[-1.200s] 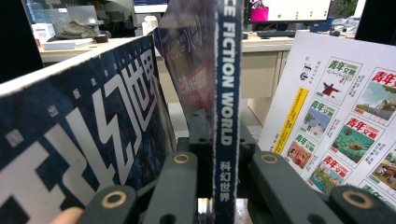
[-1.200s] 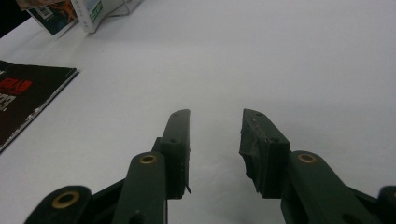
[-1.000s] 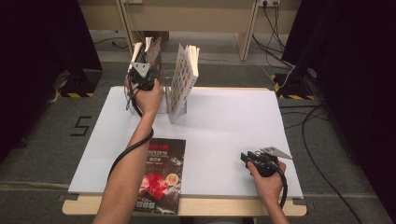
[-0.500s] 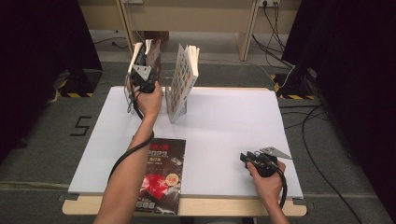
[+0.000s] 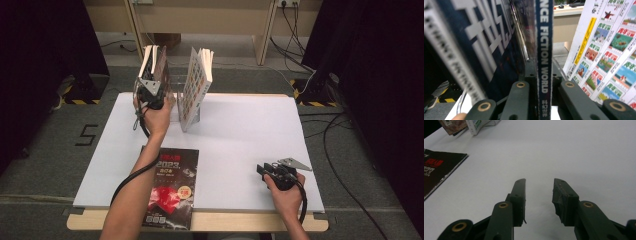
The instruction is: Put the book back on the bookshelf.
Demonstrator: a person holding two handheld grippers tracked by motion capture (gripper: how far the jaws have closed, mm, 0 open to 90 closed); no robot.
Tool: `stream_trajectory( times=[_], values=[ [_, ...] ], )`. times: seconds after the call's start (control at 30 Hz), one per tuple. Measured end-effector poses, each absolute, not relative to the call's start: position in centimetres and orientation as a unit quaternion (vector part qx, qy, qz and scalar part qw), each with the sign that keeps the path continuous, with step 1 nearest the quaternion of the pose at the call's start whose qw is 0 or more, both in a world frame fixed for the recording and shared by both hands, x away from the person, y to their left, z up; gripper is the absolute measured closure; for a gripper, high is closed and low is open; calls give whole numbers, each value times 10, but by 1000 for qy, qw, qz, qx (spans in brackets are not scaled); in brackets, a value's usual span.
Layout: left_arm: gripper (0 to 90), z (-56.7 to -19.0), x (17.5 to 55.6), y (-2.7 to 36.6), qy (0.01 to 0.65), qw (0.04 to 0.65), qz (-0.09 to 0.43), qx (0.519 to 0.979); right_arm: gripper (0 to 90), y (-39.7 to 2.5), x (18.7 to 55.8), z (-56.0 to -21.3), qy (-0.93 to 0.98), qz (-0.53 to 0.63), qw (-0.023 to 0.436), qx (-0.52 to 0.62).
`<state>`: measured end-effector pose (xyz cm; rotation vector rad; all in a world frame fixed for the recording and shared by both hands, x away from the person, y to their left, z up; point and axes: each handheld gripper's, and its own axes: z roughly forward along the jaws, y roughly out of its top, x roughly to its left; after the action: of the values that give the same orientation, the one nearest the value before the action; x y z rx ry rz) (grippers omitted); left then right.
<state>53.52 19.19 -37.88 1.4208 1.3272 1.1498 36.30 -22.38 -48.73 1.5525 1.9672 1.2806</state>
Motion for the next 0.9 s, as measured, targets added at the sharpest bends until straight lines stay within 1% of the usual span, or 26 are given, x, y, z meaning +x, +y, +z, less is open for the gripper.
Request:
stream_trajectory(
  times=[0.3,0.57,0.77,0.9],
  values=[
    [806,-379,532,197,537,430,445,574,631,-222,363,-488,692,448,165,541],
    [771,-382,527,201,534,433,439,578,627,-222,362,-488,691,448,161,544],
    [728,-382,518,202,531,439,434,580,625,-221,362,-488,692,446,160,544],
    [717,-379,507,202,527,441,435,582,624,-221,362,-488,693,446,162,543]
  ],
)
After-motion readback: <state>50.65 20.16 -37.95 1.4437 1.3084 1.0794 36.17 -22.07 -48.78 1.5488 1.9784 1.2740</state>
